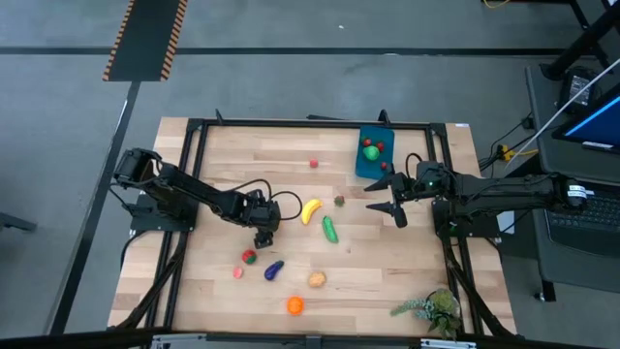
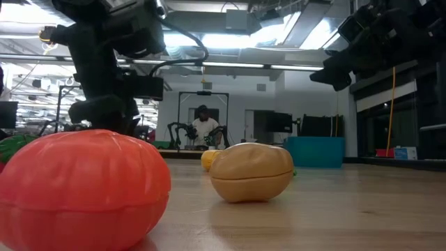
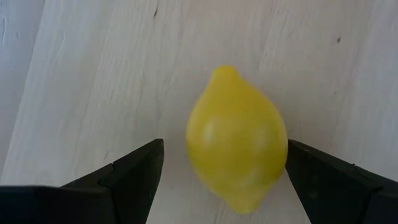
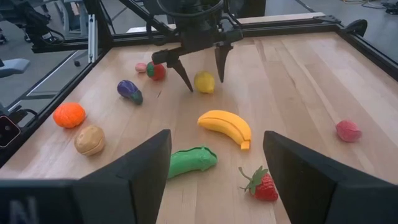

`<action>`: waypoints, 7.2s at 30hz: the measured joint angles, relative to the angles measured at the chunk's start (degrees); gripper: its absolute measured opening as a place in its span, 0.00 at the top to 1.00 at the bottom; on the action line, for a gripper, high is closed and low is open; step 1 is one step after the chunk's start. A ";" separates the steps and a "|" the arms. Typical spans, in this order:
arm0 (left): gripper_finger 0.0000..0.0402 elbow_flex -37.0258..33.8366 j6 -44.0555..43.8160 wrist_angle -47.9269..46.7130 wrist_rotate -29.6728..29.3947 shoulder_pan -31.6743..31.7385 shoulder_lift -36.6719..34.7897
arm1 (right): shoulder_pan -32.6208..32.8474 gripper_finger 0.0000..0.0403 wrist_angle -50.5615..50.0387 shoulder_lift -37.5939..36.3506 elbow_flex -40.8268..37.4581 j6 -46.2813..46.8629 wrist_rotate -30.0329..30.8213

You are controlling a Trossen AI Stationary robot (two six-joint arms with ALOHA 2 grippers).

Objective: Pick and placing Produce into tupperware
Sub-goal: Put the yellow lemon into the blue bin

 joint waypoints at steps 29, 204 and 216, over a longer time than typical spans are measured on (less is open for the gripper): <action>0.53 -0.18 -2.93 2.97 0.66 0.09 0.26 | 0.00 0.36 -0.92 0.02 0.00 0.00 -0.02; 0.53 14.78 22.84 35.88 49.05 20.42 7.32 | 8.20 0.36 -9.31 26.14 24.61 -24.20 2.84; 0.53 14.78 22.82 35.36 50.58 20.42 7.30 | 8.15 0.36 -4.43 26.13 24.59 -22.99 6.32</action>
